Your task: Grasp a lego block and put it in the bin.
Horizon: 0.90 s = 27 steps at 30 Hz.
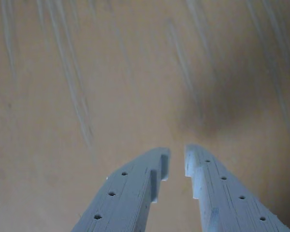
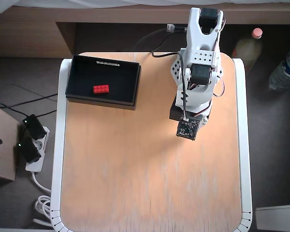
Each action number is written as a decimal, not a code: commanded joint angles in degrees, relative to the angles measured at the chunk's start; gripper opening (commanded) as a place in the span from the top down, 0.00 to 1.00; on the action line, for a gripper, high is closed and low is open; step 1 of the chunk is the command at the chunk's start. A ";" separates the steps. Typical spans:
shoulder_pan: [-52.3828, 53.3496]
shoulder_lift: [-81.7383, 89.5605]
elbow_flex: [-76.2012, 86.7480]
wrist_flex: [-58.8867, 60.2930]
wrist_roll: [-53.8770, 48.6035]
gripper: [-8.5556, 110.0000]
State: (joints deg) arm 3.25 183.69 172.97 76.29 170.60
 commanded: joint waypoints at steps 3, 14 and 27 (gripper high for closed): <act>0.26 5.10 8.88 0.53 -0.35 0.93; 0.26 5.10 8.88 0.53 -0.35 0.93; 0.26 5.10 8.88 0.53 -0.35 0.93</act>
State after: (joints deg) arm 3.25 183.69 172.97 76.29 170.60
